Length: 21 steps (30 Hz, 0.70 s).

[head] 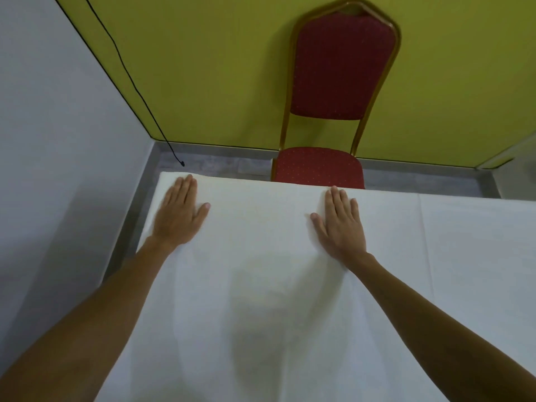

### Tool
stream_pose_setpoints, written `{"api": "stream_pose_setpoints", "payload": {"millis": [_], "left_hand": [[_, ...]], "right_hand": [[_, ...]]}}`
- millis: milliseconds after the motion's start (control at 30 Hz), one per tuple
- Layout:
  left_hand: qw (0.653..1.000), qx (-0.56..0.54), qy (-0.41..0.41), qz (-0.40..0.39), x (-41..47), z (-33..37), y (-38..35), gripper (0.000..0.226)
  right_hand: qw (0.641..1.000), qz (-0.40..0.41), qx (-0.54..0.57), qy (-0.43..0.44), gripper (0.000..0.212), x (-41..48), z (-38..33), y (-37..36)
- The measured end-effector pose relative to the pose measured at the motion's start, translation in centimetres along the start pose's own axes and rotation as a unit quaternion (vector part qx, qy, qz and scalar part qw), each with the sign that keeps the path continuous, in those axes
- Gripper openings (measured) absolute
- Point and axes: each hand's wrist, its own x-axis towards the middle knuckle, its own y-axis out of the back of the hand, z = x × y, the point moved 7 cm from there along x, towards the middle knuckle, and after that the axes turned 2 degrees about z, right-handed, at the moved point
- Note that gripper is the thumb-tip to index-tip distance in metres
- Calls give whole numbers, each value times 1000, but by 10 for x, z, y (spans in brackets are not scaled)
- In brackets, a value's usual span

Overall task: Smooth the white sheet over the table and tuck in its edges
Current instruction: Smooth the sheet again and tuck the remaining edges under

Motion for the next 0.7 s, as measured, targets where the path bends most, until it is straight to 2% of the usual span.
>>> {"api": "stream_pose_setpoints", "payload": {"millis": [100, 167, 333, 467, 567, 700], "left_hand": [[999, -30, 23, 8, 0, 3, 4, 82], [997, -77, 21, 14, 0, 40, 4, 80], [981, -171, -82, 30, -45, 213, -4, 64], [971, -200, -132, 2, -106, 329, -26, 58], [975, -173, -139, -25, -127, 349, -43, 59], [984, -107, -133, -49, -127, 320, -47, 63]], "right_hand": [[1000, -1, 0, -6, 78, 1, -2, 1], [1000, -1, 5, -9, 76, 0, -2, 1], [996, 23, 65, -50, 63, -26, -3, 8], [989, 45, 89, -106, 62, -75, 29, 13], [993, 40, 56, -97, 61, -110, 50, 11], [996, 19, 52, -74, 63, -121, 55, 9]]}}
